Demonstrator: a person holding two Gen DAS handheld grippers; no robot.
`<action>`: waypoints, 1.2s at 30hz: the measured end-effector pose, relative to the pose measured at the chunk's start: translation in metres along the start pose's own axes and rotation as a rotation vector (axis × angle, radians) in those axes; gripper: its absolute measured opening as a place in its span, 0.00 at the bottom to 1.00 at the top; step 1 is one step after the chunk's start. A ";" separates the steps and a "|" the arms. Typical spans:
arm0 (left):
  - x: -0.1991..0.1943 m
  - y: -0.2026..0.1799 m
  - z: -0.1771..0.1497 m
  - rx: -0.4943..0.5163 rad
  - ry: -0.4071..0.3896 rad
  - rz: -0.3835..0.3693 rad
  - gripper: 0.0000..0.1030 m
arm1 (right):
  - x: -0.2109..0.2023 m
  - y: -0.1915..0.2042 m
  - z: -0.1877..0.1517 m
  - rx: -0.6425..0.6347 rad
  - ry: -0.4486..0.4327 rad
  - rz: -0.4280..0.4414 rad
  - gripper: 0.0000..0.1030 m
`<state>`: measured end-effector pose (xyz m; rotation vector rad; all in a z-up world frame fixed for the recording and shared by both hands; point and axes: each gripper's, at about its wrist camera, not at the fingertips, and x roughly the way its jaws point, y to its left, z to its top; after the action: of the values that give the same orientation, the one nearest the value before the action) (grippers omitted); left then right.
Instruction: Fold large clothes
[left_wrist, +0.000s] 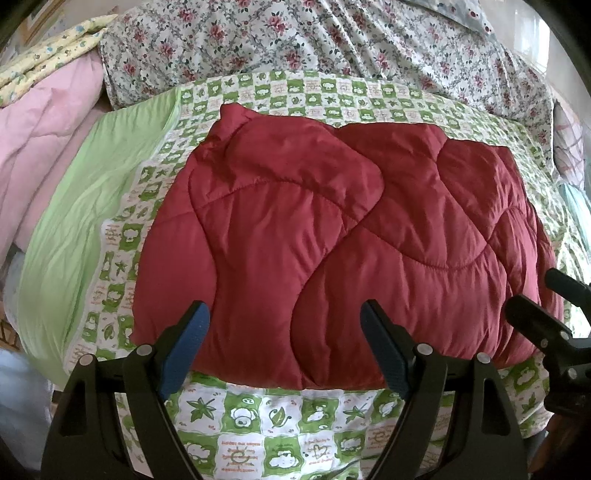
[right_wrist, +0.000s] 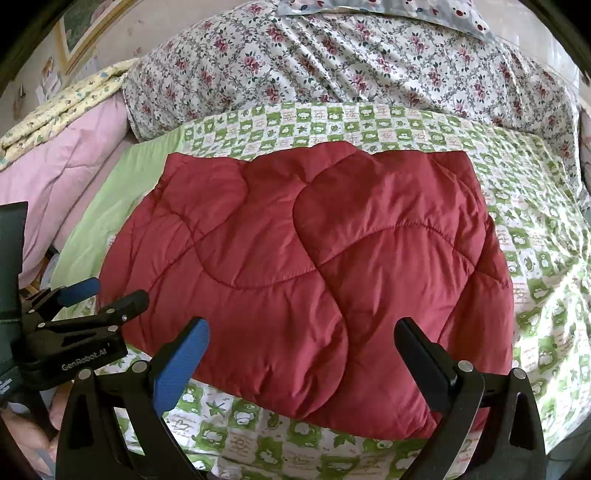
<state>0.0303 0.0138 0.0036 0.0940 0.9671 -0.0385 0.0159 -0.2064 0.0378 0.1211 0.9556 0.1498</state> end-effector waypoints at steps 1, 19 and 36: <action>0.001 0.000 0.000 0.000 0.001 -0.001 0.82 | 0.000 0.000 0.000 0.001 0.000 -0.001 0.98; 0.005 -0.001 0.000 0.008 0.009 -0.005 0.82 | 0.004 -0.004 -0.001 -0.001 0.010 0.001 0.98; 0.005 -0.002 0.000 0.017 0.012 -0.010 0.82 | 0.003 -0.004 0.000 -0.002 0.012 0.002 0.98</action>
<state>0.0335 0.0120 -0.0007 0.1054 0.9798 -0.0559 0.0179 -0.2102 0.0341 0.1197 0.9670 0.1528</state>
